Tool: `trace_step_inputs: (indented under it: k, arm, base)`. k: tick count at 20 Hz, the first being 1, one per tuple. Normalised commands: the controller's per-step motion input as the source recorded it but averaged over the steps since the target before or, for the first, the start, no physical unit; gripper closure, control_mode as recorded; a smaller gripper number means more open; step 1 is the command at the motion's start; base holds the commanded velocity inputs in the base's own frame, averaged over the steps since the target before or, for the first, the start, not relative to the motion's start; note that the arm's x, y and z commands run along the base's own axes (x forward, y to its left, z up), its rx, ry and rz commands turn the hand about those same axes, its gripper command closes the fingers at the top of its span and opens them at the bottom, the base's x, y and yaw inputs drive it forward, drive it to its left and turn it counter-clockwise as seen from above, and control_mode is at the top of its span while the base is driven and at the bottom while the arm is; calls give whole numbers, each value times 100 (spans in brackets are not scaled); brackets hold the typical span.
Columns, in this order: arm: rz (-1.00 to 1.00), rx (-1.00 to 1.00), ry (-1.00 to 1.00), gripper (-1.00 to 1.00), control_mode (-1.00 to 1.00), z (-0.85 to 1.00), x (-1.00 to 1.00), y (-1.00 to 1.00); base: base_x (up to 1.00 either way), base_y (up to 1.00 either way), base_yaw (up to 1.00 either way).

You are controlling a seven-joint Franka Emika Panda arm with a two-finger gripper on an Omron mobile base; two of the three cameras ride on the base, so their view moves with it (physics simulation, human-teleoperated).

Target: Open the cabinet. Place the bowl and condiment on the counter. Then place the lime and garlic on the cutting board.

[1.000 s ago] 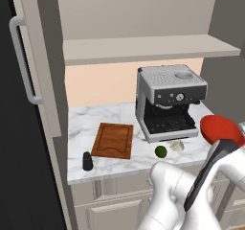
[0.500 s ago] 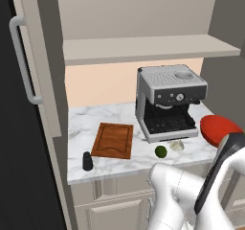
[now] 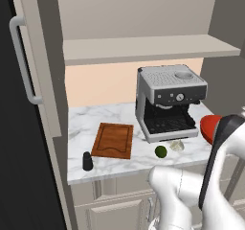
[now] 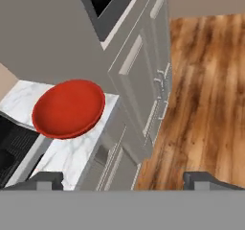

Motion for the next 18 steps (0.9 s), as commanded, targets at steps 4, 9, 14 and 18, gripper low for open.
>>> trace_step_inputs:
  k: [4, 9, 14, 18]
  arm:
    - [32, 0, 11, -100, -100, 0, -24, 52]
    - [31, 0, 5, -100, -100, 0, -16, 40]
    - [24, 0, 6, -100, -100, 0, 1, 29]
    - [19, 0, 18, -100, -100, 0, 22, 46]
  base:
    - [0, 0, 0]
    - [0, 0, 0]
    - [0, 0, 0]
    - [0, 0, 0]
